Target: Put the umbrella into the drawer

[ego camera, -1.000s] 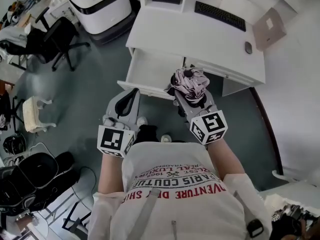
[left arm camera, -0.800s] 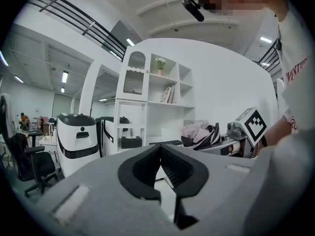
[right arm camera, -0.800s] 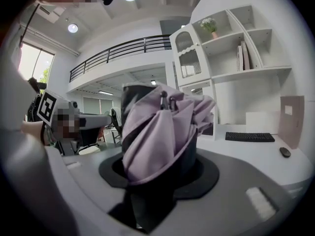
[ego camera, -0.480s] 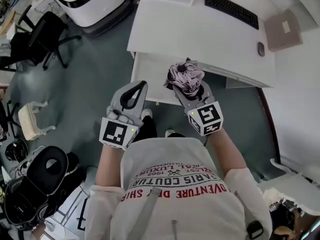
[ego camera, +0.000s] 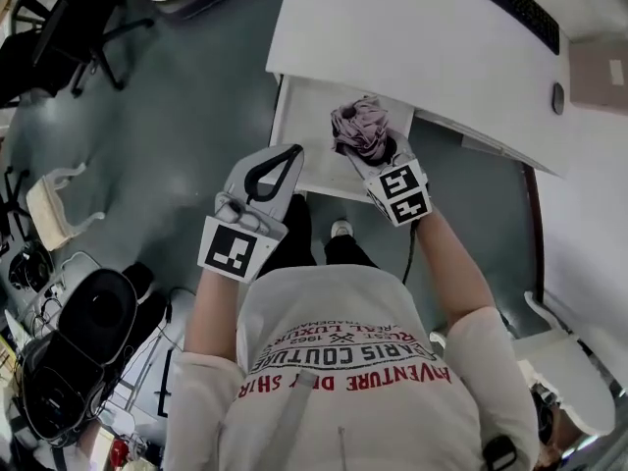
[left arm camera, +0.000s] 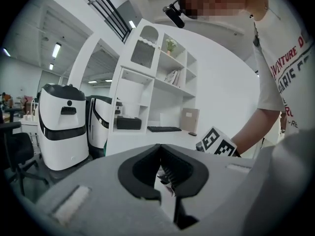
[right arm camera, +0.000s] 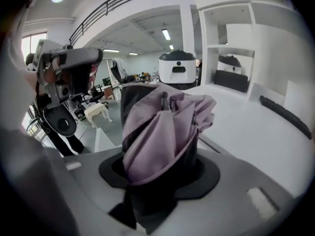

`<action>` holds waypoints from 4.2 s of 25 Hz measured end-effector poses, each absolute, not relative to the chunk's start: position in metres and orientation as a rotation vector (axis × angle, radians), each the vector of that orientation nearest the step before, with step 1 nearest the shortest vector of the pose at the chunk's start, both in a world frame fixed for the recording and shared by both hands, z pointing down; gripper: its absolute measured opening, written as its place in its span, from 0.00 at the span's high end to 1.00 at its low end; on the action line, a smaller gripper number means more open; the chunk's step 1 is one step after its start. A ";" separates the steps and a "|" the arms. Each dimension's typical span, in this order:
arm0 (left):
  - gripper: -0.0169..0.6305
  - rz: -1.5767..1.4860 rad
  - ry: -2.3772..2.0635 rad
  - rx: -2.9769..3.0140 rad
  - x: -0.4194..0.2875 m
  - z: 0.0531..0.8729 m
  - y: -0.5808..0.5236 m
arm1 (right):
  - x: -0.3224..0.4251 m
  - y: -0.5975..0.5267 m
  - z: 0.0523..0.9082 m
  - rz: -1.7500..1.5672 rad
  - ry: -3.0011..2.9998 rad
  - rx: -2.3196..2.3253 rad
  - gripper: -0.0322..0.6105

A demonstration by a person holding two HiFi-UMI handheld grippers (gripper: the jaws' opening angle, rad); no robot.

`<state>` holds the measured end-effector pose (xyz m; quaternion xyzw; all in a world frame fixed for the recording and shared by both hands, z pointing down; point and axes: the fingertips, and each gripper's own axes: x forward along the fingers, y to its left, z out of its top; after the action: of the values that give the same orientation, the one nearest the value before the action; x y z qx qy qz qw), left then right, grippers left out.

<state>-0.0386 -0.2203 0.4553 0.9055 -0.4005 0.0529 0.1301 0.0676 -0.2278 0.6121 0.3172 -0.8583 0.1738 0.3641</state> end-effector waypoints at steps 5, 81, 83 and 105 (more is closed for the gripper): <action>0.96 0.168 -1.171 2.583 -0.047 0.483 -0.234 | 0.059 -0.229 0.678 0.502 -2.107 0.663 0.63; 0.96 0.138 -1.230 2.834 -0.041 0.295 -0.235 | 0.082 -0.230 0.282 0.031 -2.681 1.509 0.95; 0.96 0.134 -1.227 2.837 -0.041 0.293 -0.237 | 0.081 -0.231 0.282 0.047 -2.686 1.509 0.95; 0.96 0.105 -1.246 2.841 -0.056 0.285 -0.252 | 0.057 -0.250 0.288 0.016 -2.651 1.477 0.95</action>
<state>-0.0559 -0.2521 0.2850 0.9151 -0.4013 0.0338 0.0188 0.0571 -0.2496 0.2879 0.4859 -0.8723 0.0053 0.0533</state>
